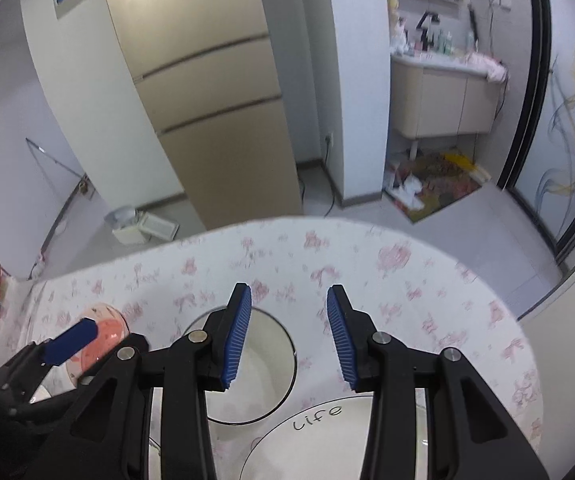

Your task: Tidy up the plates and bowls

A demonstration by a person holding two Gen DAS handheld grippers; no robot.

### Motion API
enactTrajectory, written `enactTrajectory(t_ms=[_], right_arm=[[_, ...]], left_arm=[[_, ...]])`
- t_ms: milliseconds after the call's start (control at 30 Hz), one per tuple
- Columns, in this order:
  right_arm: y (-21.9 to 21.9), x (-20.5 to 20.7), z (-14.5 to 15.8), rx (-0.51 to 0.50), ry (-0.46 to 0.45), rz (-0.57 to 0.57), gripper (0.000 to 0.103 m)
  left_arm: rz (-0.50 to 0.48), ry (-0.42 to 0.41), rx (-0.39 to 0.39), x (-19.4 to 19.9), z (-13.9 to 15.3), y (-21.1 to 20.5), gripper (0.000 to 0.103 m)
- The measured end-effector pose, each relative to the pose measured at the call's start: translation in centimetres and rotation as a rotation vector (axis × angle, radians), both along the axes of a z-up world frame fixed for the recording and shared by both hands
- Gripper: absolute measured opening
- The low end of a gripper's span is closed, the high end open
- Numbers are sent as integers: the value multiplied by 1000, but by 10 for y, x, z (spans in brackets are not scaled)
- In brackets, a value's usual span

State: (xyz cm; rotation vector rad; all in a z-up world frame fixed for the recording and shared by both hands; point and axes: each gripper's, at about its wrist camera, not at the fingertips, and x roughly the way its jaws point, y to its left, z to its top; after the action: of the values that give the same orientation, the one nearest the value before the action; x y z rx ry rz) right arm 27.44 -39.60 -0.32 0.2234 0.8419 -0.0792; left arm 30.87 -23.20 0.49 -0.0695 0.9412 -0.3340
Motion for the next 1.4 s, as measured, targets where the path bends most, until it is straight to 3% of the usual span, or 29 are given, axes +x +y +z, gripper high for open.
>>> enactTrajectory(t_ms=[100,233,333,400,467,533,633,733,767,900,1200,1400], right_arm=[[-5,7,-16,42,44,14,39],[-15,18,-41,97,119,10,39],[-15,25,-55,146,156,54,39],[-14,27,-60,131,176,57,39],[-16,27,-63,105,185,45,39],[-20,28,-65,148,194,65,38],[-15,29,-69,149,208,105,36],[-14,33,-74,146,225,77,21],[-16,34,-76,152,234,50,20],[-9,36,-81,136,249,71,14],[-4,42,-107,125,366,92,14],[0,44,-112,144,392,99,14]], left_arm=[[8,100,-41,9,-21,2,72],[20,142,-39,17,-36,3,72],[18,176,-59,23,-45,4,58],[1,208,-92,28,-53,4,45],[6,216,-71,30,-60,1,37],[17,206,-39,32,-64,-2,36],[1,255,-77,36,-74,-2,29],[14,248,-55,38,-77,-3,20],[18,249,-51,39,-78,-3,17],[23,258,-53,41,-83,-3,15],[9,260,-16,42,-95,-12,14],[-11,294,-45,45,-100,-10,15]])
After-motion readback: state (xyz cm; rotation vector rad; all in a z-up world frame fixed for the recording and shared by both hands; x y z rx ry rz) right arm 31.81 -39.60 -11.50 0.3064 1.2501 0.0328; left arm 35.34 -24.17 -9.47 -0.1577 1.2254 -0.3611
